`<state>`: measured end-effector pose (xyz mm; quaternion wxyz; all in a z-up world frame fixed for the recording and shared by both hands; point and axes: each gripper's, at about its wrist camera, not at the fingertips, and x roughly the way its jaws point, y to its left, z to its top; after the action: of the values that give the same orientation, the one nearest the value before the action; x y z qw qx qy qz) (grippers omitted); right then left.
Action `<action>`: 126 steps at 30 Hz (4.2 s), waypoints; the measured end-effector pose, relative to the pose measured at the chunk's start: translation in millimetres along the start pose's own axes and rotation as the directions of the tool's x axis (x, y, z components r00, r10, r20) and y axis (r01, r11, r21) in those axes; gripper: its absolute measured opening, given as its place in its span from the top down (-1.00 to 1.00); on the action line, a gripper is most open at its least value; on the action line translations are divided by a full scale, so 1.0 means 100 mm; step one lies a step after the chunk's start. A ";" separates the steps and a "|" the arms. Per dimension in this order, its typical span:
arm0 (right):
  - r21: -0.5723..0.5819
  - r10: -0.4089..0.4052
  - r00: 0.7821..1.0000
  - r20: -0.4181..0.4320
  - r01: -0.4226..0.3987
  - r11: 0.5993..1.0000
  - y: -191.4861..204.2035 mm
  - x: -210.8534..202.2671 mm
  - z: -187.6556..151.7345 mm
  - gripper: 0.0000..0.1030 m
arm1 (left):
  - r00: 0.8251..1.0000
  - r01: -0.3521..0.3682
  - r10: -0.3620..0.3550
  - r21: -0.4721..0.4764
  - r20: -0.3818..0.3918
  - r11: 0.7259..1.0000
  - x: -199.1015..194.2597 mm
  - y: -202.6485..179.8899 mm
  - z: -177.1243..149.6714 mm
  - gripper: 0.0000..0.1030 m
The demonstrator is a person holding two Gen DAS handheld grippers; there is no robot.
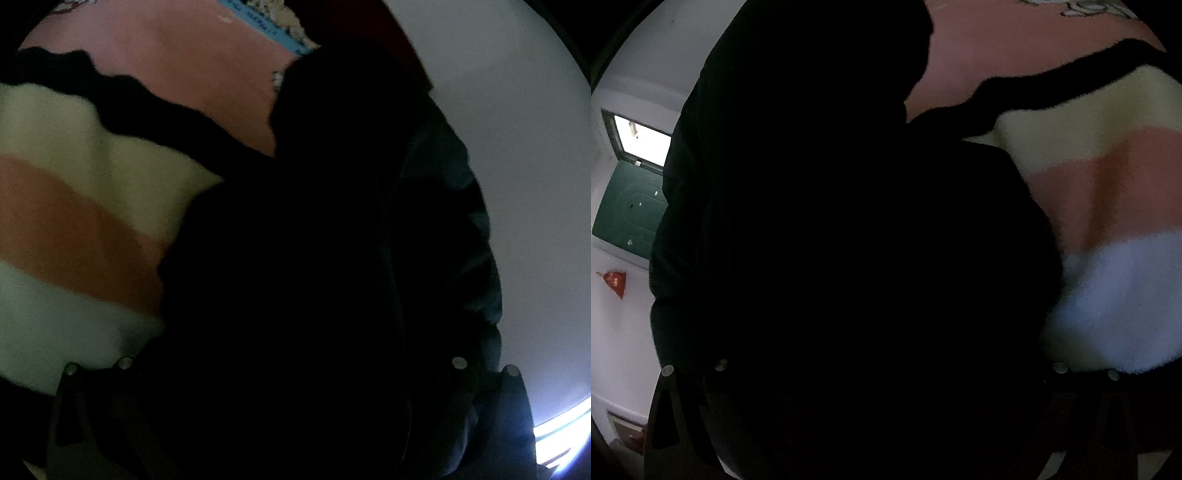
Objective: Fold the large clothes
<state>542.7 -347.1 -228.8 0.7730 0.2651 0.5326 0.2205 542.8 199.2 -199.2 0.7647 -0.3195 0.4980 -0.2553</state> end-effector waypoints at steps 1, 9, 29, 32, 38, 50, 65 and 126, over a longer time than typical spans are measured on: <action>-0.007 -0.009 1.000 0.011 0.009 1.000 0.03 0.02 -0.01 -0.99 | 1.000 -0.007 0.007 0.017 0.016 1.000 0.01 -0.07 -0.05 -0.94; -0.081 0.008 0.994 0.110 0.001 0.997 0.50 -0.15 0.00 0.21 | 0.994 0.008 -0.024 0.157 0.102 0.988 -0.10 -0.75 -0.22 0.50; -0.043 -0.088 0.984 0.157 0.095 0.994 0.79 -0.61 -0.76 0.04 | 0.998 -0.041 0.034 0.115 0.057 0.993 -0.87 -0.36 -0.84 0.15; 0.024 -0.140 0.971 0.196 0.138 0.990 0.55 -0.66 -0.75 -0.42 | 0.996 -0.039 0.034 0.055 0.087 0.998 -1.10 -0.14 -0.83 -0.07; 0.052 -0.358 0.876 0.322 0.361 0.931 0.61 -1.11 -0.78 -0.83 | 0.954 -0.219 0.196 0.080 0.229 0.972 -1.75 -0.26 -0.85 -0.09; -0.169 -0.350 0.829 0.435 0.458 0.873 1.84 -0.73 -0.30 -0.82 | 0.935 -0.326 0.247 0.343 0.255 0.881 -0.29 -1.73 -0.25 -0.09; 0.057 -0.490 0.760 0.426 0.518 0.853 1.16 -0.78 -0.08 -0.87 | 0.820 -0.529 0.487 0.074 0.301 0.845 -0.51 -1.14 0.12 -0.12; -0.129 -0.414 0.538 0.734 0.709 0.693 3.33 -2.22 -4.40 -0.99 | 0.531 -0.754 0.436 0.171 0.726 0.634 -2.67 -3.18 -4.44 -0.34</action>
<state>35.2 -155.2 14.4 0.9727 -0.0362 0.2242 -0.0477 9.4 72.6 64.2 0.9751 0.0071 0.2177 0.0415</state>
